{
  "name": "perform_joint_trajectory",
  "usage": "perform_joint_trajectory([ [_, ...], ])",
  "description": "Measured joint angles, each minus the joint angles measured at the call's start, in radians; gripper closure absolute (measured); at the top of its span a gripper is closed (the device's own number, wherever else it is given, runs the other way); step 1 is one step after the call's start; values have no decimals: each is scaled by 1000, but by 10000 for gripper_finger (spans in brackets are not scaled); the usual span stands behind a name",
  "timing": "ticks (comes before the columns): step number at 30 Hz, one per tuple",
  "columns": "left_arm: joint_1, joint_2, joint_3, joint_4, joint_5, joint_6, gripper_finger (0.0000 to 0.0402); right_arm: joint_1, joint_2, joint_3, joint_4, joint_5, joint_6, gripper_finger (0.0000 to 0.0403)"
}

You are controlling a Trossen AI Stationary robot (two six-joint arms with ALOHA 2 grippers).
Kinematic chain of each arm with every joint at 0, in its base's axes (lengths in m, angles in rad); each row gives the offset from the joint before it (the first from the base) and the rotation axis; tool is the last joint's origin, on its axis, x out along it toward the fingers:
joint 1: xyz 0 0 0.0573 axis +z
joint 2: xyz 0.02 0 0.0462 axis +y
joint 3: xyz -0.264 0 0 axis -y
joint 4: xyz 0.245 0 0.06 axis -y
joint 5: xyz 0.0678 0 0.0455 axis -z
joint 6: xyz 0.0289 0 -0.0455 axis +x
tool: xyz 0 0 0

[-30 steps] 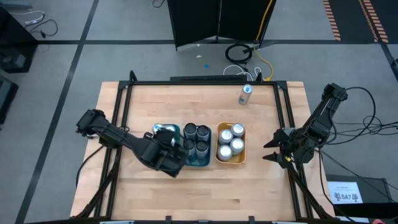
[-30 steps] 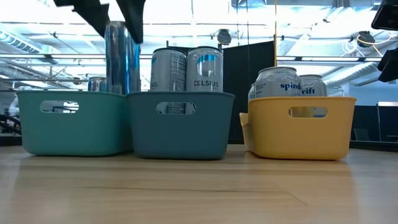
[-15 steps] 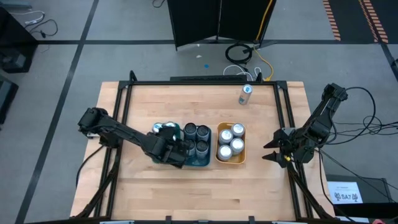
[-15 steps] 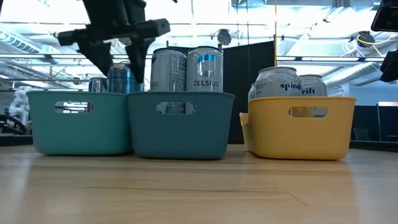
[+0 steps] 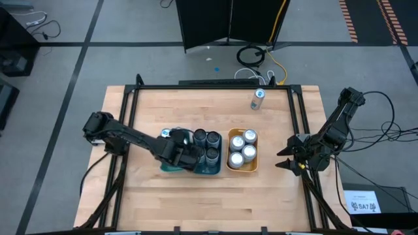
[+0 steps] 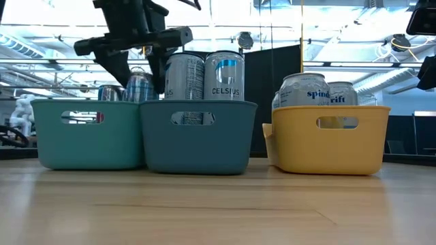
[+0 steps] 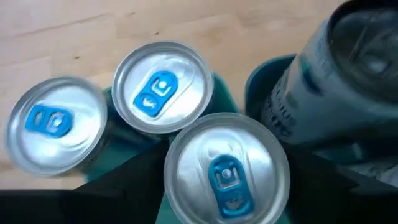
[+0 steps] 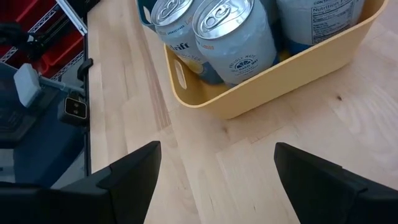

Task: Sort soda cans
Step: Put the bottom blue soda can into the green bin, then move the blue soda can to the center of the table

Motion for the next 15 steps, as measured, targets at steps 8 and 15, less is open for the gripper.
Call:
perform_joint_trajectory([
  [8, 6, 0, 2, 6, 12, 6, 81, 0, 0, 0, 1, 0, 25, 96],
  [15, 7, -32, 2, -13, 79, 32, 79, 0, 0, 0, 2, 24, 37, 96],
])
